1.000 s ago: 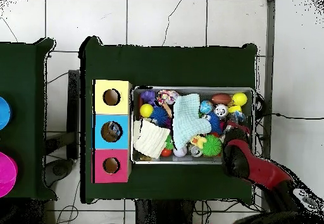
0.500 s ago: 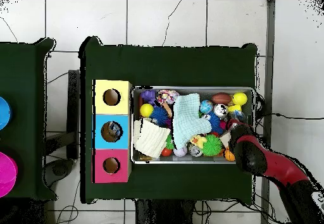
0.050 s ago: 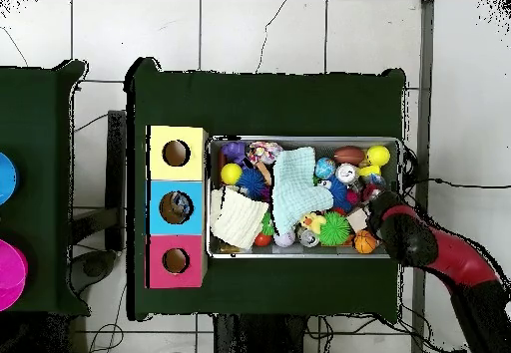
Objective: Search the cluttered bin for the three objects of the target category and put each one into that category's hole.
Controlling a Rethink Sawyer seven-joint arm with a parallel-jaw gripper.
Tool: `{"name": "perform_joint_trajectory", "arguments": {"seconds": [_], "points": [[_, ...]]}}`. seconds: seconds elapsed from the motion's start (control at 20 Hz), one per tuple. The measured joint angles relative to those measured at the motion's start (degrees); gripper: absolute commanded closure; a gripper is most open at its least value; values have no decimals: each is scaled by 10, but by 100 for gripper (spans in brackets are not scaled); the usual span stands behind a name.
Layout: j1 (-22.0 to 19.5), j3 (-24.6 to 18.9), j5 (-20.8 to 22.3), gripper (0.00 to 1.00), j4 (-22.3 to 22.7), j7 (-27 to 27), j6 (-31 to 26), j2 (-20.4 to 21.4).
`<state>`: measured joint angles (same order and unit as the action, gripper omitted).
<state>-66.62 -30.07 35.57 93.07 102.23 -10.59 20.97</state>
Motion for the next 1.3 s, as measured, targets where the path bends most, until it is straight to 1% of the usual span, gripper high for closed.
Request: {"name": "perform_joint_trajectory", "arguments": {"seconds": [0.2, 0.35, 0.45, 0.55, 0.6, 0.65, 0.7, 0.8, 0.95, 1.05, 1.3], "points": [[-22, -34, -8, 0, -8, -3, -56, -10], [-16, -33, -7, 0, -10, -3, -65, -8], [9, -11, -7, 0, -12, -3, -57, 2], [46, 23, -6, 0, -14, 0, -43, 15], [94, 66, -6, 0, -17, 3, -22, 28], [112, 83, -6, 0, -19, 4, -13, 32], [121, 90, -6, 0, -19, 5, -9, 33], [170, 132, -6, 0, -21, 5, 21, 41], [193, 148, -6, 0, -21, 5, 36, 45], [193, 141, -6, 0, -20, 5, 44, 46], [171, 125, -6, 0, -16, 5, 44, 36]]}}
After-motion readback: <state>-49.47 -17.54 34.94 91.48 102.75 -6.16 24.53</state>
